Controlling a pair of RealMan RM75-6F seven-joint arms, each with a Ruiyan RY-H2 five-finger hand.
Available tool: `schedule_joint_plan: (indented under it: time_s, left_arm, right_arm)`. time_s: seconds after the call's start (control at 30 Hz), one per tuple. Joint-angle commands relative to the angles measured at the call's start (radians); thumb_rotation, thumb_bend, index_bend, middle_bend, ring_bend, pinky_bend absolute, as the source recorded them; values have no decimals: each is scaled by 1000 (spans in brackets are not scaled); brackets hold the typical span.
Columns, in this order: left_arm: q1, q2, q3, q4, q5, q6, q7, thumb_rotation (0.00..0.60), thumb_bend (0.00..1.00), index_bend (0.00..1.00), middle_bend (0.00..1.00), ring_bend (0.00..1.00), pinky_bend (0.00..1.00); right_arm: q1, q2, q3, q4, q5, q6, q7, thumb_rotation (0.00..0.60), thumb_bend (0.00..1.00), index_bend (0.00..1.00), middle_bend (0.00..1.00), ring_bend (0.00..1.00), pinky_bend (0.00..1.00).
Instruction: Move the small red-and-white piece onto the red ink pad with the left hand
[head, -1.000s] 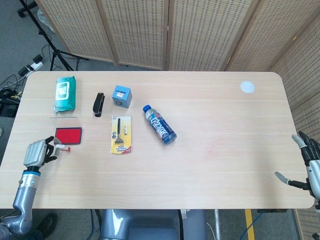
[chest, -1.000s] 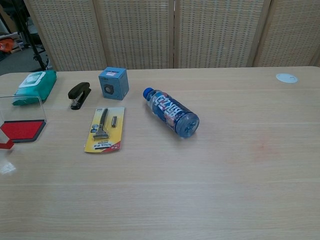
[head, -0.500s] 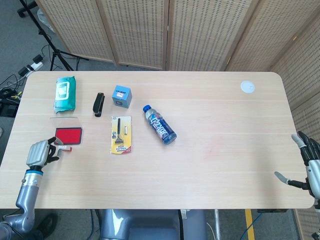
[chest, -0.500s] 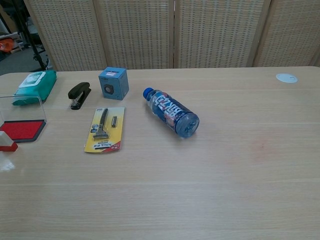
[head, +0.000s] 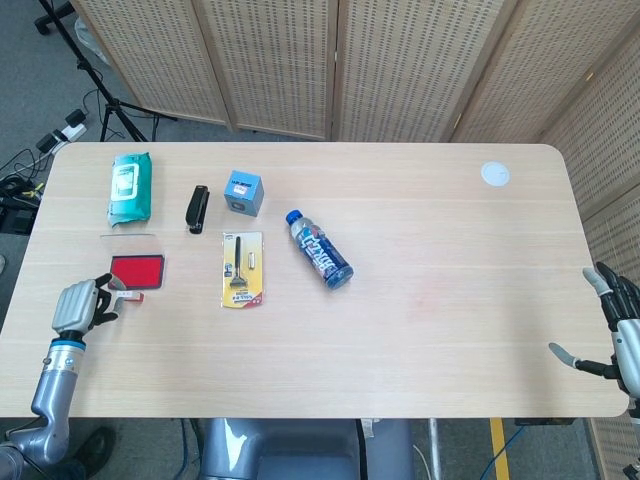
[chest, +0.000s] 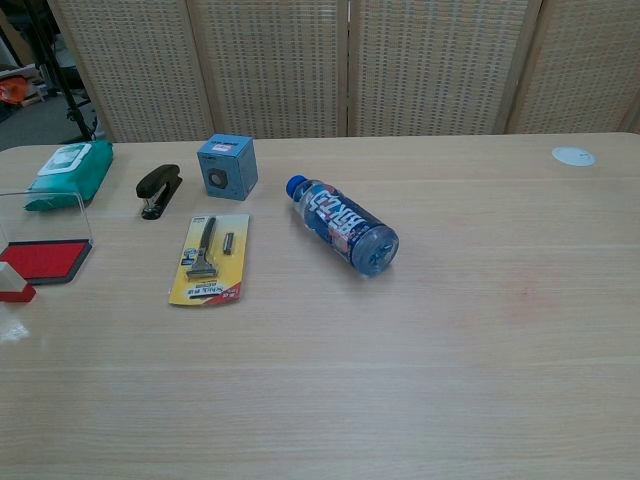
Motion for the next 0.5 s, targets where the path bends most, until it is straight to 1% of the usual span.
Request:
schedule_joint_plan:
  time_s: [0.03,0.2,0.37,0.5]
  left_arm:
    - [-1,1,0,-1,0,-4,2,600,425,578,992,1000,920]
    - [0,4,0,0,-1,-6,5,600,392,542,992,1000,920]
    - [-1,6,1,-1,-1,-10,2,600,392,531,992,1000,920]
    - [-1,7,1,-3,1,-9,1,600,392,496,992,1000,919]
  right_arm:
    - [0,0,1,1,2,-2,2,600,0,0,0,0,0]
    - [1,2,1,1,3,-2,5,600,0,0,0,0,0]
    - [0,2,0,2,0,0,8,600,0,0,0,0,0]
    - [0,1,1,3,0,1,7,600,0,0,0,0,0]
